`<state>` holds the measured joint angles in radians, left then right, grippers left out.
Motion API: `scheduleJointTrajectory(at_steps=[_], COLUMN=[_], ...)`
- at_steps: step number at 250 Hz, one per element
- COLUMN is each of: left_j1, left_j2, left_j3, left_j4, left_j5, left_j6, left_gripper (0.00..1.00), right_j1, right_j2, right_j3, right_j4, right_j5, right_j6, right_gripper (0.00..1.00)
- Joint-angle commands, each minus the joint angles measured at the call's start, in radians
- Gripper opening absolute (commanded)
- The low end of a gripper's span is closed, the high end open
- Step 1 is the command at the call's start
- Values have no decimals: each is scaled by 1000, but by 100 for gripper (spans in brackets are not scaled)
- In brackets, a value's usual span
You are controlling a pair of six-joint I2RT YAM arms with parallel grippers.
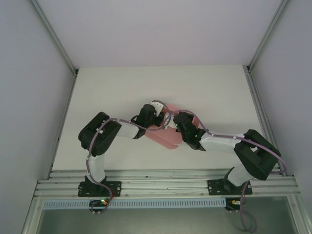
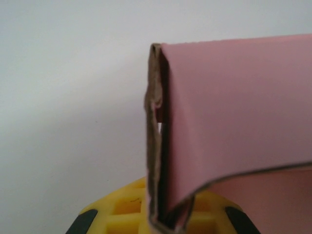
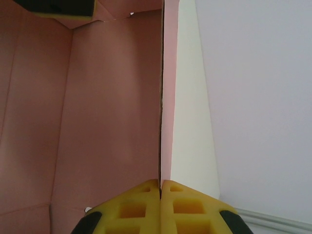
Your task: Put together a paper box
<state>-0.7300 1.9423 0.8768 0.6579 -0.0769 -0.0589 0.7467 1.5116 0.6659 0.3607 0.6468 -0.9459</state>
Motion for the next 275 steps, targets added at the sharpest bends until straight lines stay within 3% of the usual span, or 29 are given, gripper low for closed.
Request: scheduleJointTrajectory(at_steps=[1, 29, 43, 65, 74, 89, 100, 129, 145, 178, 233, 275], left_j1=[29, 30, 33, 36, 34, 30, 30, 29, 27, 25, 20, 20], left_j2=[37, 31, 22, 8, 1, -11, -20, -36, -37, -33, -32, -22], left_j3=[-27, -53, -68, -92, -102, -117, -124, -131, -130, -134, -130, -114], left_j4=[15, 68, 85, 118, 131, 142, 138, 126, 113, 119, 110, 71], left_j5=[-110, -2, 37, 92, 103, 99, 108, 147, 157, 186, 203, 204], left_j6=[-24, -35, -46, -58, -52, -44, -35, -28, -36, -43, -27, -16], left_gripper=[0, 0, 0, 0, 0, 0, 0, 0, 0, 0, 0, 0], right_j1=[9, 4, 1, -18, -33, -62, -89, -200, -277, -357, -365, -363], right_j2=[-28, -64, -103, -208, -248, -324, -379, -474, -456, -291, 36, 207], right_j3=[-9, -13, -13, -9, -9, -9, -16, -35, -11, 173, 463, 586], right_j4=[-107, -122, -137, -202, -223, -266, -282, -253, -248, -426, -617, -692], right_j5=[-41, -68, -98, -184, -231, -310, -373, -638, -740, -782, -840, -871], right_j6=[72, 145, 203, 310, 363, 445, 509, 712, 843, 1023, 1064, 1075], right_gripper=[0, 11, 33, 55, 67, 76, 87, 98, 98, 97, 94, 90])
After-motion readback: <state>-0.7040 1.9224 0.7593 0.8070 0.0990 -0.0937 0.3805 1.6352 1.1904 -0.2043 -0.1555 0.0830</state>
